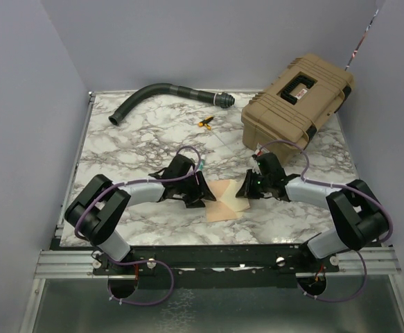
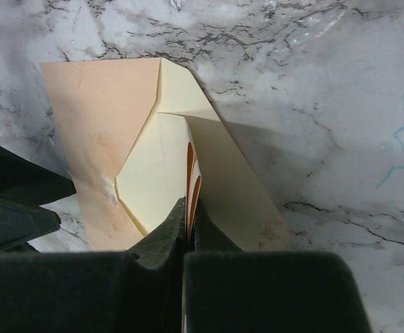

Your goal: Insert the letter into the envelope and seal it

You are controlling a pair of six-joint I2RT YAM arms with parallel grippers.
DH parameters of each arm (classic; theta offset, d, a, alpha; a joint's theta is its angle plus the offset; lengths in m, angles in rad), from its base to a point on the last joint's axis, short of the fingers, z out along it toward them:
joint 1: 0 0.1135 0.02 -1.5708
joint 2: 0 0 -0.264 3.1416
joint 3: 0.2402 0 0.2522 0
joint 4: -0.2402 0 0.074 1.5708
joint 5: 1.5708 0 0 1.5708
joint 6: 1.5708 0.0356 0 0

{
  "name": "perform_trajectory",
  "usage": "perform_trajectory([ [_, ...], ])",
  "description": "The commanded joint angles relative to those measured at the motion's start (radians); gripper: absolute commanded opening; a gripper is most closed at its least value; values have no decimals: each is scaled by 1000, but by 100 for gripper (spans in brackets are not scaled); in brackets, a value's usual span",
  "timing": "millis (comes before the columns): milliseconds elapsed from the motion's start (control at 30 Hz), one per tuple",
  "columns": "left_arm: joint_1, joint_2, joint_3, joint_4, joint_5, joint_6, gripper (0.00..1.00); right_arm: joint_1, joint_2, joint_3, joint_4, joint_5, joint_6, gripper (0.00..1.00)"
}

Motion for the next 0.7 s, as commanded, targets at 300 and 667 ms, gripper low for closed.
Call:
perform_trajectory([
  [300,-36,76,51,-88,-82,44,58,41,119,11,105,-85,59,1],
  [667,-40,81,130,-321,-198,190,58,48,125,37,44,-50,28,1],
])
